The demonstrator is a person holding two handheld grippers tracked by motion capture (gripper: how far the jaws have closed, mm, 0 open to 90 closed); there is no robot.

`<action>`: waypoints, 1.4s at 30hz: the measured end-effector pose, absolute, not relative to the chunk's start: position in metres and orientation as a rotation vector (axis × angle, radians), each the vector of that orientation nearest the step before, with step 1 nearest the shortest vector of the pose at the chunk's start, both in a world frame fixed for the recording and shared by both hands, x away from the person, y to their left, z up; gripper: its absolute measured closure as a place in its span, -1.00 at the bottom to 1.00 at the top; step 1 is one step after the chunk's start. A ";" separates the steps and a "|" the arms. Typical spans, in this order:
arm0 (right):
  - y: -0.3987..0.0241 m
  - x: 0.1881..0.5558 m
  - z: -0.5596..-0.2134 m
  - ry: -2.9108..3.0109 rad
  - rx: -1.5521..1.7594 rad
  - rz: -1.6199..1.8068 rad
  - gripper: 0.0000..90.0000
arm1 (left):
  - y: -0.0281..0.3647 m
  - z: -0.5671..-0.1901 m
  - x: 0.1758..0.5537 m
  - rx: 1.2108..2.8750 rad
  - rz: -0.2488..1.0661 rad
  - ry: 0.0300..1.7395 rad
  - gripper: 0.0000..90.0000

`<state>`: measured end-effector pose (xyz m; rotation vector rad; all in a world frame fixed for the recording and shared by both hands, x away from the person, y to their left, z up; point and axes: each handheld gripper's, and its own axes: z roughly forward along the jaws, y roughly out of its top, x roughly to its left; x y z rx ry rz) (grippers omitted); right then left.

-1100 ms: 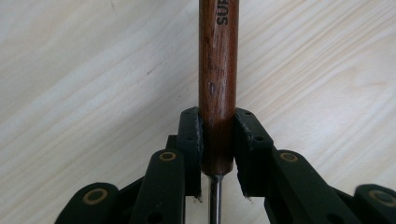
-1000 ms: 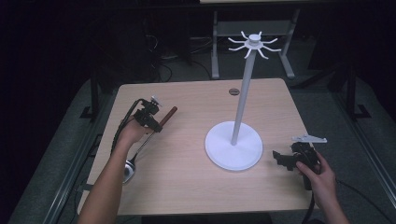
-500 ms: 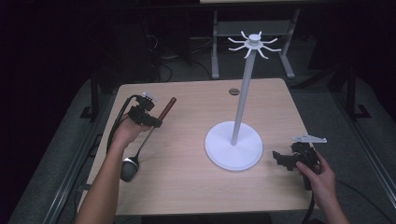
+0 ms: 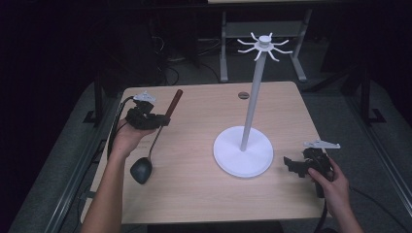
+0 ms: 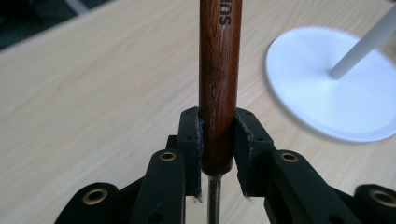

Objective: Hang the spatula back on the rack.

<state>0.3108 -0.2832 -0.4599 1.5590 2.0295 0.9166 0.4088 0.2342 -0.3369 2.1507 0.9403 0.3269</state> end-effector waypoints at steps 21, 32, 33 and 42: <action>-0.284 0.311 -0.460 2.026 1.563 0.918 -0.68 | 0.222 -0.294 0.381 1.937 0.368 0.650 0.64; -0.283 0.311 -0.460 2.033 1.559 0.919 -0.68 | 0.178 -0.256 0.374 1.890 0.368 0.465 0.64; -0.283 0.311 -0.460 2.032 1.559 0.919 -0.68 | 0.174 -0.253 0.372 1.885 0.358 0.458 0.64; -0.283 0.310 -0.460 2.033 1.559 0.919 -0.68 | 0.150 -0.233 0.371 1.887 0.364 0.354 0.64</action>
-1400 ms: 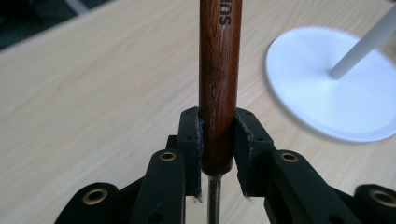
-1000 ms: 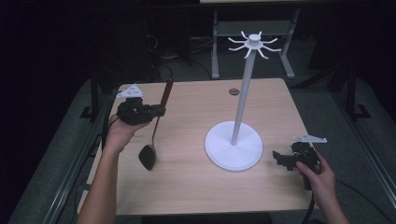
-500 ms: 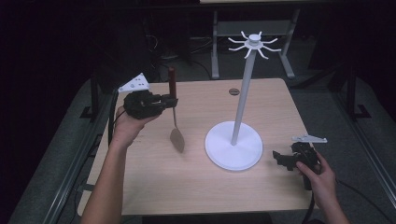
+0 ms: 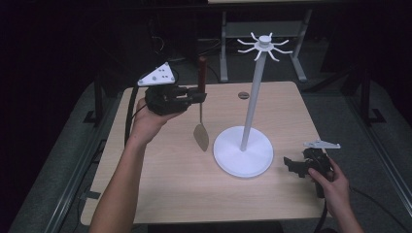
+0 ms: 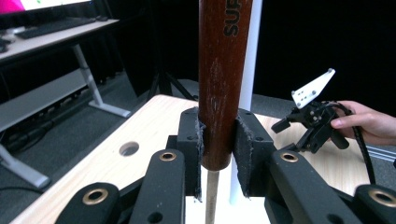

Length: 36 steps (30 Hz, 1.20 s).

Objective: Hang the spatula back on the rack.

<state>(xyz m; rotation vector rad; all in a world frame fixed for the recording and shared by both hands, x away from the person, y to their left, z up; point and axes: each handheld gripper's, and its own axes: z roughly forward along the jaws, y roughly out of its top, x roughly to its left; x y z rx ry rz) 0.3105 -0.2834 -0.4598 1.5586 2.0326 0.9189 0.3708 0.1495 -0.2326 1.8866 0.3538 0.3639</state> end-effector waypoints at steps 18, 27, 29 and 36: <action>-0.283 0.310 -0.459 2.032 1.562 0.920 -0.68 | 0.111 -0.211 0.386 1.897 0.307 0.292 0.64; -0.283 0.309 -0.459 2.030 1.562 0.925 -0.68 | 0.095 -0.206 0.388 1.888 0.273 0.261 0.64; -0.283 0.309 -0.459 2.030 1.560 0.925 -0.68 | 0.093 -0.206 0.390 1.892 0.274 0.252 0.64; -0.284 0.309 -0.459 2.032 1.557 0.926 -0.68 | 0.079 -0.209 0.396 1.909 0.239 0.240 0.64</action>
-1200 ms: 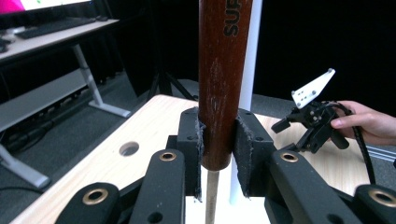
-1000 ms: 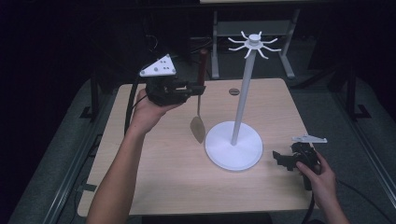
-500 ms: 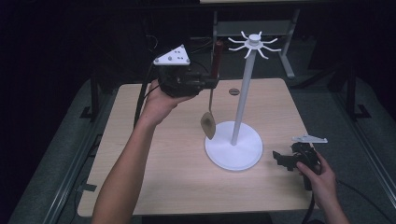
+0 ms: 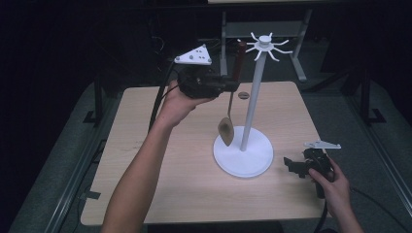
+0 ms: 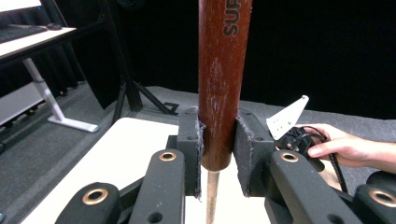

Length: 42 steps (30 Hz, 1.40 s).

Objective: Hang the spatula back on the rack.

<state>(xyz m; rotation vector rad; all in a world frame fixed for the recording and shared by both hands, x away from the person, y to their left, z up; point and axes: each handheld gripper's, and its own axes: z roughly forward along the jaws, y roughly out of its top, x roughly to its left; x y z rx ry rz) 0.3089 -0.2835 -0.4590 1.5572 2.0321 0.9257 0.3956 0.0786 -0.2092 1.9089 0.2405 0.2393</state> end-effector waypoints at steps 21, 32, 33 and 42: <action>-0.283 0.309 -0.459 2.036 1.549 0.926 -0.68 | 0.069 -0.214 0.396 1.929 0.224 0.238 0.35; -0.283 0.309 -0.459 2.037 1.555 0.922 -0.68 | 0.092 -0.217 0.391 1.934 0.245 0.304 0.00; -0.283 0.309 -0.459 2.037 1.554 0.923 -0.68 | 0.095 -0.218 0.390 1.937 0.252 0.315 -0.01; -0.283 0.309 -0.459 2.034 1.559 0.921 -0.68 | 0.124 -0.223 0.381 1.963 0.299 0.395 -0.11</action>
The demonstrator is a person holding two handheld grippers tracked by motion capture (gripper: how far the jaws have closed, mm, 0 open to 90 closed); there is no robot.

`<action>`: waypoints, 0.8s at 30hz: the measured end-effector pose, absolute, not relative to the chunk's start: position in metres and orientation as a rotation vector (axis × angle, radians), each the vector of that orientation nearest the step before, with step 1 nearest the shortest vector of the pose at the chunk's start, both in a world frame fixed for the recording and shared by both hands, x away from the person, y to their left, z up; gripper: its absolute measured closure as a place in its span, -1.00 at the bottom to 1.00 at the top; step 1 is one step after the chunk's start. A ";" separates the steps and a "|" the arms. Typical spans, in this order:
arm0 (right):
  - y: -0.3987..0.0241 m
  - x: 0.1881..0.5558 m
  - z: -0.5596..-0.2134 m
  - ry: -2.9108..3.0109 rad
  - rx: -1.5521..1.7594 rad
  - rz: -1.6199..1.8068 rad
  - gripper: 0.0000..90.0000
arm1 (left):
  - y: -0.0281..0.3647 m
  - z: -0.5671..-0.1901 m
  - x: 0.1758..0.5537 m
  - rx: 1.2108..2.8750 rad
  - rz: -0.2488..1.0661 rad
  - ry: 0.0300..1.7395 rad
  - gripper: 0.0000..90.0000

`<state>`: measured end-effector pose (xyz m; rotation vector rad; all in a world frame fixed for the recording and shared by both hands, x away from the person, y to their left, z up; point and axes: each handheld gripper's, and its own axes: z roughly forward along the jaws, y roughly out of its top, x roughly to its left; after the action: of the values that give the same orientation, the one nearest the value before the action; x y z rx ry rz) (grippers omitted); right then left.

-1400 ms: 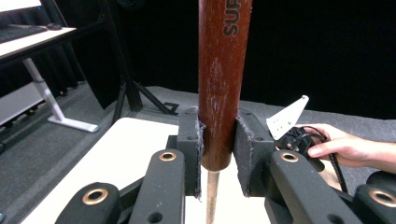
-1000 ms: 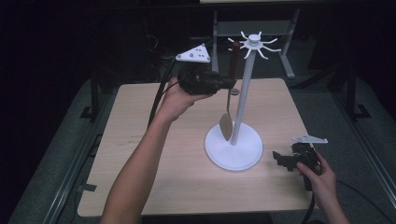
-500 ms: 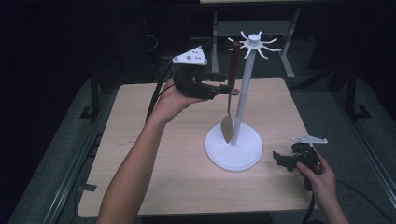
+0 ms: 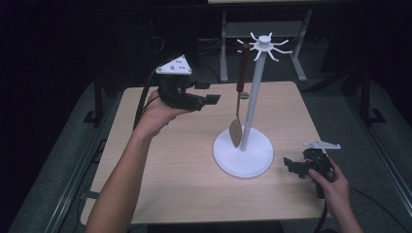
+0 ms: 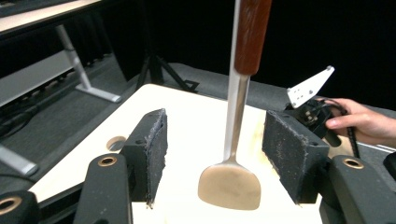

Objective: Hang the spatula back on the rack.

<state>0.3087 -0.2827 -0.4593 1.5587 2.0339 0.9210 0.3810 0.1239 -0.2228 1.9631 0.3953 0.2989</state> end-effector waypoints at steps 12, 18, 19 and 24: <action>-0.283 0.309 -0.459 2.034 1.560 0.922 -0.68 | 0.161 -0.247 0.370 1.977 0.319 0.492 -0.14; -0.283 0.309 -0.459 2.034 1.560 0.919 -0.68 | 0.172 -0.261 0.367 1.975 0.313 0.535 -0.15; -0.283 0.309 -0.459 2.034 1.561 0.919 -0.68 | 0.174 -0.264 0.366 1.973 0.317 0.539 -0.16; -0.283 0.309 -0.459 2.033 1.562 0.920 -0.68 | 0.185 -0.277 0.363 1.973 0.316 0.575 -0.17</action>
<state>0.3086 -0.2829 -0.4592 1.5617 2.0326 0.9203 0.3626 0.1848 -0.2770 1.9729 0.5746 0.3157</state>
